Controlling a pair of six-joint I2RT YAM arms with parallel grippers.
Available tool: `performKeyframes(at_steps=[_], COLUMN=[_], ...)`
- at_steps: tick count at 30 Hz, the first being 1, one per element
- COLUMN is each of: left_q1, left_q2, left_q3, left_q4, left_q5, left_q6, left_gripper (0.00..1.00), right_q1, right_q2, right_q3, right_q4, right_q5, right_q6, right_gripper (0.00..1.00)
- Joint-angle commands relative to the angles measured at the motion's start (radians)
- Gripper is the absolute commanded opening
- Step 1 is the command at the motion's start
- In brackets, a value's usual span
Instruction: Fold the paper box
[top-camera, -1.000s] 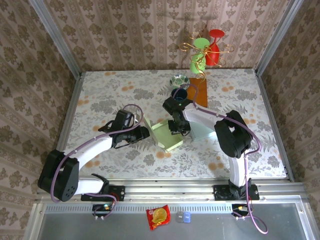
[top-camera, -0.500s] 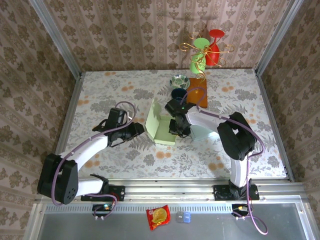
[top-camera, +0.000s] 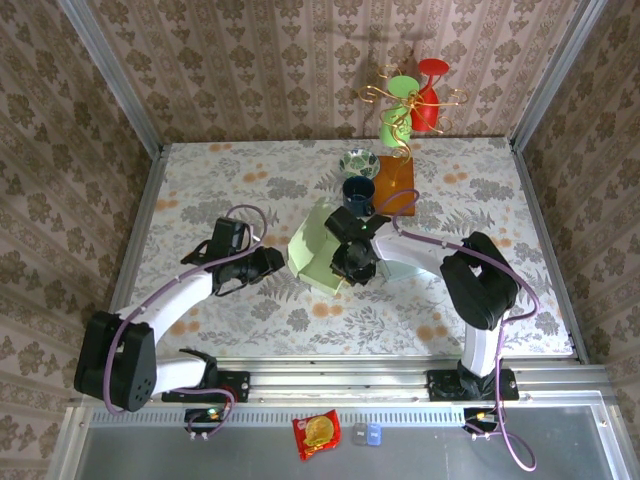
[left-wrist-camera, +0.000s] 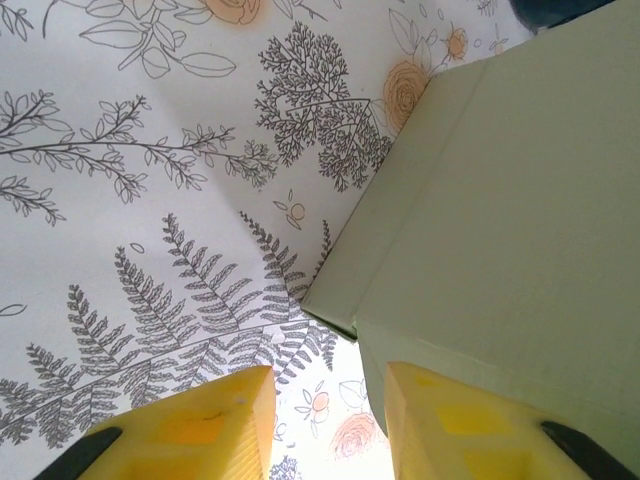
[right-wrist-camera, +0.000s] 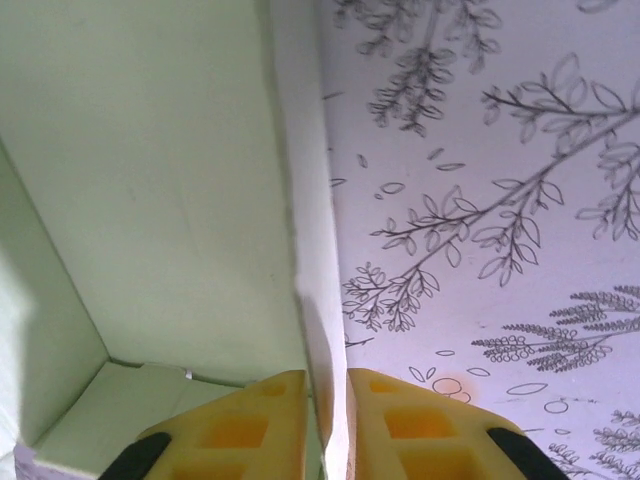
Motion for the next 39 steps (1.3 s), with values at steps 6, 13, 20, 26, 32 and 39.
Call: performKeyframes(at_steps=[6,13,20,26,32,39], left_q1=[0.006,-0.064,-0.093,-0.103,-0.109,-0.12], left_q2=[-0.134,-0.184,-0.118,-0.005,0.074,0.146], left_q3=[0.088,0.173,0.268,0.324,0.351,0.387], left_q4=[-0.241,-0.393,-0.488,-0.459,-0.454,-0.455], left_q5=[-0.066,-0.069,-0.118,-0.101,-0.126,-0.147], left_q6=[0.122,0.185,0.163,0.189,0.226,0.273], left_gripper=[0.39,0.48,0.52,0.5,0.43,0.28], right_q1=[-0.009,-0.059,-0.111,-0.134,-0.14,-0.14], right_q2=[-0.097,-0.178,-0.218,-0.226,-0.24,-0.25], right_q3=[0.014,0.081,0.159,0.184,0.15,0.12], right_q4=[-0.045,-0.077,-0.134,-0.14,-0.117,-0.095], right_q5=[0.058,0.143,0.15,0.118,0.096,0.081], right_q6=[-0.065,-0.439,-0.616,-0.637,-0.617,-0.599], right_gripper=[0.33,0.32,0.37,0.37,0.37,0.35])
